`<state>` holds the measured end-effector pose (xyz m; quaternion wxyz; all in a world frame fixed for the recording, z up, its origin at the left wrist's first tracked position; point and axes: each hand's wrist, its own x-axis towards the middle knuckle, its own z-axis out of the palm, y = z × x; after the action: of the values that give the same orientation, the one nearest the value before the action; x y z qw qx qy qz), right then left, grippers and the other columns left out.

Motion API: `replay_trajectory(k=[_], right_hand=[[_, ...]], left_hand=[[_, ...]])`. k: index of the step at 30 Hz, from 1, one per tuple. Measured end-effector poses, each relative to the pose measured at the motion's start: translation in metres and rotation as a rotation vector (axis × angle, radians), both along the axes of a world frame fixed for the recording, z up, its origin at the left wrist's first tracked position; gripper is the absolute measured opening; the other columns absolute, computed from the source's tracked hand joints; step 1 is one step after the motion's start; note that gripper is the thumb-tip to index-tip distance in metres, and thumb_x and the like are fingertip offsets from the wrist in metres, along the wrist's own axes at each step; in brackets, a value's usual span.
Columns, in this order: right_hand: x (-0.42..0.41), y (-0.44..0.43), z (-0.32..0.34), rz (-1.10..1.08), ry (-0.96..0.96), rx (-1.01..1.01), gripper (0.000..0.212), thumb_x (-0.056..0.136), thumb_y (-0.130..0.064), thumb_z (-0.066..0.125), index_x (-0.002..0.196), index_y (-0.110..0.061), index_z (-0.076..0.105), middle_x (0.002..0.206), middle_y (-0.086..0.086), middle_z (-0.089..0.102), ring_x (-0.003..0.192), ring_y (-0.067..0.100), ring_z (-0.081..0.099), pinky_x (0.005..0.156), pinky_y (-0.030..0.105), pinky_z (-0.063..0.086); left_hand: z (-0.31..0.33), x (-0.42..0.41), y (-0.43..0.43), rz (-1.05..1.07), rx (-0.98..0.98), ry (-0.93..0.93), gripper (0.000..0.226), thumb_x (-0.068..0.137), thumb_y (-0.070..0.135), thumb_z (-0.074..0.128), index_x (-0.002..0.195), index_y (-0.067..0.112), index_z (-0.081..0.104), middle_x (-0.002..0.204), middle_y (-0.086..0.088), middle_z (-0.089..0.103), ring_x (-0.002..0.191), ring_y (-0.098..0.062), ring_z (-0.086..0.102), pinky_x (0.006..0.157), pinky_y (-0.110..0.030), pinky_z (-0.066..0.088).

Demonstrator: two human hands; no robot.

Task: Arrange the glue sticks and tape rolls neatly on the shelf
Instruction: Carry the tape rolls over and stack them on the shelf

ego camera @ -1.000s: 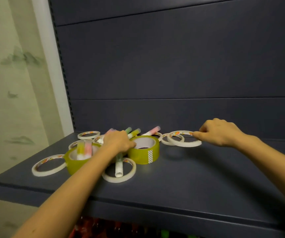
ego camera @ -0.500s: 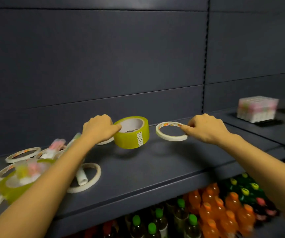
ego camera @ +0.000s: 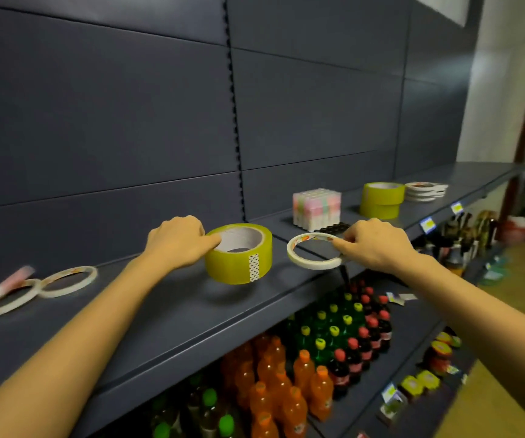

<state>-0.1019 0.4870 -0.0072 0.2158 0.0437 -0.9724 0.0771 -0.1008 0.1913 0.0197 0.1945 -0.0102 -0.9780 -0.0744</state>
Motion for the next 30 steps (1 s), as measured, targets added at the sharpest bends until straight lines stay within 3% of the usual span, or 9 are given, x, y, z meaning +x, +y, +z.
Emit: replay_trajectory(k=[4,10,13,16,19,23,30], right_hand=[[-0.015,0.075,0.008,-0.037,0.006,0.043,0.05,0.088,-0.053,0.047,0.048,-0.022,0.046,0.057,-0.002,0.043,0.07,0.028,0.048,0.051,0.027,0.028],[-0.047,0.182,0.012,-0.053,0.009,0.082,0.052,0.09,-0.054,0.045,0.048,-0.022,0.047,0.053,-0.001,0.047,0.061,0.023,0.05,0.046,0.025,0.027],[-0.064,0.226,0.012,-0.077,0.011,0.076,0.053,0.09,-0.057,0.044,0.054,-0.02,0.055,0.052,-0.001,0.048,0.052,0.016,0.045,0.046,0.024,0.03],[-0.081,0.265,0.012,-0.116,0.004,0.067,0.053,0.089,-0.057,0.043,0.065,-0.017,0.067,0.055,-0.001,0.051,0.053,0.015,0.046,0.047,0.025,0.032],[-0.097,0.302,0.012,-0.151,0.004,0.08,0.052,0.089,-0.057,0.044,0.069,-0.017,0.07,0.057,0.001,0.054,0.054,0.018,0.048,0.046,0.023,0.032],[-0.119,0.349,0.009,-0.193,0.011,0.082,0.053,0.089,-0.057,0.044,0.049,-0.022,0.05,0.054,-0.002,0.049,0.053,0.016,0.044,0.045,0.024,0.027],[-0.183,0.424,0.01,-0.231,-0.003,0.088,0.054,0.089,-0.059,0.043,0.057,-0.019,0.057,0.053,-0.002,0.052,0.051,0.014,0.047,0.044,0.022,0.027]], left_hand=[[0.0,-0.025,0.071,-0.049,0.04,0.011,0.033,0.085,0.039,0.051,0.066,0.014,0.058,0.069,-0.006,0.059,0.067,-0.025,0.051,0.054,-0.025,0.034],[-0.006,-0.059,0.172,-0.066,0.085,0.063,0.032,0.083,0.037,0.051,0.061,0.014,0.054,0.061,-0.005,0.052,0.06,-0.023,0.047,0.052,-0.023,0.031],[-0.007,-0.076,0.217,-0.073,0.09,0.063,0.034,0.083,0.038,0.051,0.06,0.014,0.054,0.06,-0.004,0.052,0.061,-0.024,0.048,0.053,-0.024,0.031],[-0.006,-0.095,0.26,-0.092,0.075,0.051,0.037,0.084,0.04,0.051,0.064,0.011,0.06,0.071,-0.006,0.057,0.074,-0.027,0.051,0.062,-0.028,0.035],[-0.006,-0.118,0.3,-0.14,0.034,0.077,0.041,0.085,0.043,0.051,0.058,0.012,0.051,0.072,-0.005,0.052,0.079,-0.027,0.05,0.069,-0.03,0.039],[-0.01,-0.155,0.357,-0.225,0.042,-0.006,0.047,0.084,0.039,0.051,0.048,0.012,0.041,0.052,-0.004,0.045,0.071,-0.03,0.054,0.059,-0.029,0.034],[-0.021,-0.226,0.446,-0.254,-0.041,0.059,0.049,0.086,0.045,0.049,0.049,0.015,0.038,0.055,0.002,0.041,0.069,-0.027,0.045,0.055,-0.029,0.027]])
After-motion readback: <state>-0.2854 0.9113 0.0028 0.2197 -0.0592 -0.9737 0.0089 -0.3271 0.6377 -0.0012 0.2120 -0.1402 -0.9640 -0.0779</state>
